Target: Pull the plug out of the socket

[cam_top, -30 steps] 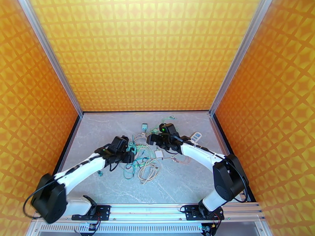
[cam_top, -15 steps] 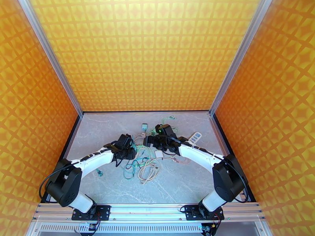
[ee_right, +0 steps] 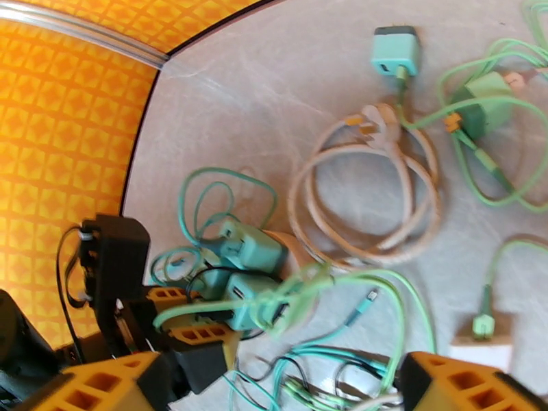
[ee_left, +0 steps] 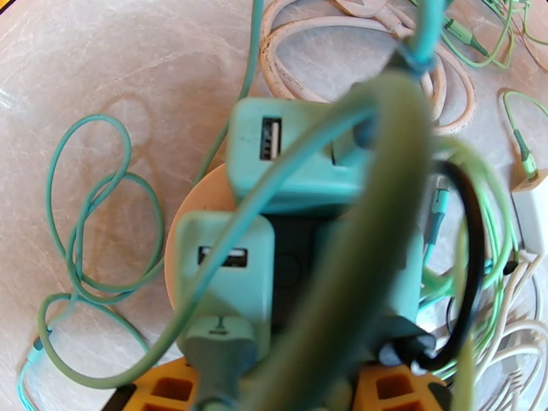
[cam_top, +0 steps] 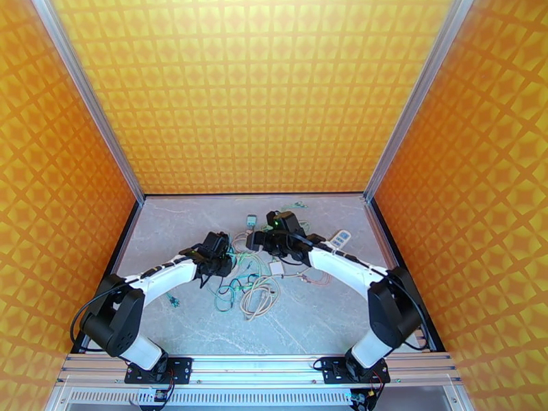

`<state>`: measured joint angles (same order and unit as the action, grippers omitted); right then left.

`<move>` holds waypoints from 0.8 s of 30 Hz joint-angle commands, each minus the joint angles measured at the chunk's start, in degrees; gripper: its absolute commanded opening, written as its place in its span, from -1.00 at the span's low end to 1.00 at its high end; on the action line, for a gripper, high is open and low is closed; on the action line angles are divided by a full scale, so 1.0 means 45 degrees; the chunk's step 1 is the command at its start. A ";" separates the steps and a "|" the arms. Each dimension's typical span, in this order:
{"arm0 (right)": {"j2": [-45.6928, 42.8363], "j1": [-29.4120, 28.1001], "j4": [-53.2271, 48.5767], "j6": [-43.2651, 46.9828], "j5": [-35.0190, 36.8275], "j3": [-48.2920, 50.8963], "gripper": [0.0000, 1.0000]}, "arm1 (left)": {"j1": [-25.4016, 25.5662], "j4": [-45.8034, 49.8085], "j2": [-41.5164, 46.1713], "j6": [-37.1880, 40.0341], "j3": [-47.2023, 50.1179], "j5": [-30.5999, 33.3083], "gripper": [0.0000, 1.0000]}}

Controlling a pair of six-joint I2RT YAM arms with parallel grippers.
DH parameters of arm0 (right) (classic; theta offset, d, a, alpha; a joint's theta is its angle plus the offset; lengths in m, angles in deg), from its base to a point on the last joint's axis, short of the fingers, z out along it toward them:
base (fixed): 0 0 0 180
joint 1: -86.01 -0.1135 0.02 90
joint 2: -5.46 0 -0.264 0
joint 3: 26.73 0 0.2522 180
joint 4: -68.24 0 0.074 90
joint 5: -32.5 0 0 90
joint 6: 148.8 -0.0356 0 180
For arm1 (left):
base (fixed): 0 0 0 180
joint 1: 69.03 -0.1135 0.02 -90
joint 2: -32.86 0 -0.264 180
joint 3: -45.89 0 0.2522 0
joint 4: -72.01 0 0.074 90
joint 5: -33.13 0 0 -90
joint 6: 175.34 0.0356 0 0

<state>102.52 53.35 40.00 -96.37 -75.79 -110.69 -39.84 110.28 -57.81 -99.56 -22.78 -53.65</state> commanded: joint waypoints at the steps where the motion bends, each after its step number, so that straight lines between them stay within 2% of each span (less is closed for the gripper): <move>1: 0.1003 -0.0085 0.0192 0.0590 -0.1280 -0.1017 0.25 | -0.0244 0.0021 0.0325 0.0985 0.0343 -0.0676 -0.40; 3: 0.1636 -0.0085 -0.0094 0.0756 -0.1847 -0.1697 -0.02 | -0.0326 0.0041 0.0354 0.1069 0.0388 -0.0868 -0.40; 7: 0.2804 -0.0085 -0.0440 0.0944 -0.2918 -0.2818 -0.22 | -0.0332 0.0037 0.0357 0.1072 0.0391 -0.1229 -0.40; 16: 0.4993 -0.0046 -0.0640 0.0502 -0.4472 -0.4406 -0.25 | -0.0332 0.0173 -0.0006 0.0875 0.0123 -0.1258 -0.40; 24: 0.5196 -0.0026 -0.0300 0.0117 -0.4842 -0.4128 -0.26 | -0.0333 0.0071 -0.0158 0.0722 -0.0022 -0.1248 -0.39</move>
<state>126.12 53.35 37.74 -94.57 -95.59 -129.57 -41.04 109.84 -57.20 -95.95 -22.04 -56.58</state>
